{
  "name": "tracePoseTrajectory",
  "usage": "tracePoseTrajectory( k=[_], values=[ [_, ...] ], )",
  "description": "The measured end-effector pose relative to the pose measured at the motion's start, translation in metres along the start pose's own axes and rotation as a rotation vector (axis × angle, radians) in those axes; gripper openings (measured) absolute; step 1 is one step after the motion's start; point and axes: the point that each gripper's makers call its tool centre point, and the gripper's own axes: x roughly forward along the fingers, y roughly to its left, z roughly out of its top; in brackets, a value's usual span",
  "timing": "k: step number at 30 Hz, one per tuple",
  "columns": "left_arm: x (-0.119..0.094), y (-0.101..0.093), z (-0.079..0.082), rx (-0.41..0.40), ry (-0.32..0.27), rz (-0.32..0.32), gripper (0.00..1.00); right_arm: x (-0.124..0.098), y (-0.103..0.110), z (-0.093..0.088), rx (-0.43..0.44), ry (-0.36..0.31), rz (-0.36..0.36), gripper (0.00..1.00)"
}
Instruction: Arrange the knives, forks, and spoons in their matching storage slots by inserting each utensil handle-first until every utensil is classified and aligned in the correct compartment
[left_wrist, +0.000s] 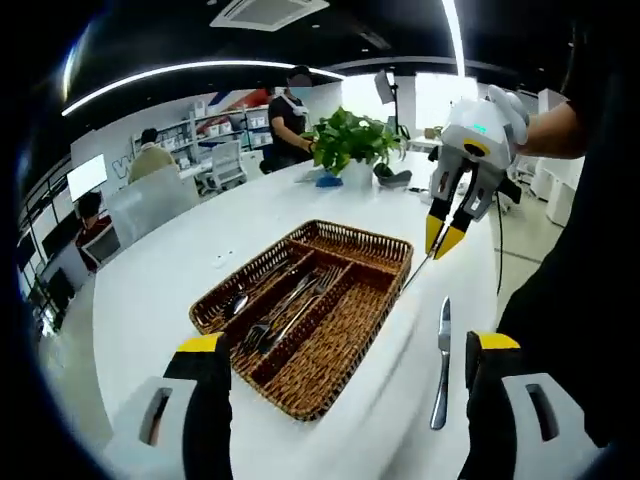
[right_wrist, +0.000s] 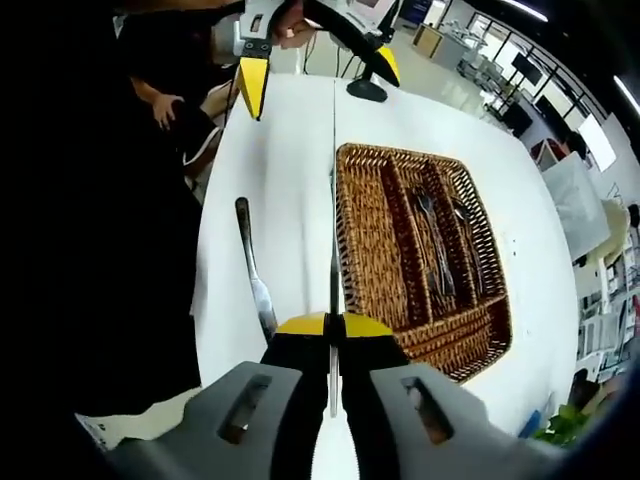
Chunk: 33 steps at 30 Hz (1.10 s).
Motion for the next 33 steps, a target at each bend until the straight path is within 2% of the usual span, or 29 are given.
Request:
tracePoseTrajectory(
  k=[3, 10, 14, 21, 30, 33],
  values=[
    [-0.015, 0.005, -0.001, -0.014, -0.02, 0.043, 0.99, -0.005, -0.003, 0.003, -0.009, 0.018, -0.013, 0.0],
    [-0.04, 0.017, -0.009, -0.008, -0.014, 0.097, 0.99, -0.014, -0.009, 0.011, -0.027, 0.059, -0.047, 0.0],
    [-0.05, 0.016, -0.012, -0.063, -0.046, 0.092, 0.99, -0.018, -0.011, 0.017, -0.029, 0.088, -0.06, 0.0],
    [-0.063, 0.02, -0.025, -0.035, -0.044, 0.097, 0.99, -0.026, -0.021, 0.028, -0.031, 0.121, -0.093, 0.0],
    [-0.073, 0.032, -0.016, -0.043, -0.072, 0.138, 0.99, -0.03, -0.033, 0.031, -0.05, 0.151, -0.096, 0.0],
    [-0.074, 0.03, -0.014, -0.039, -0.077, 0.13, 0.99, -0.027, -0.039, 0.03, -0.059, 0.162, -0.1, 0.0]
  ],
)
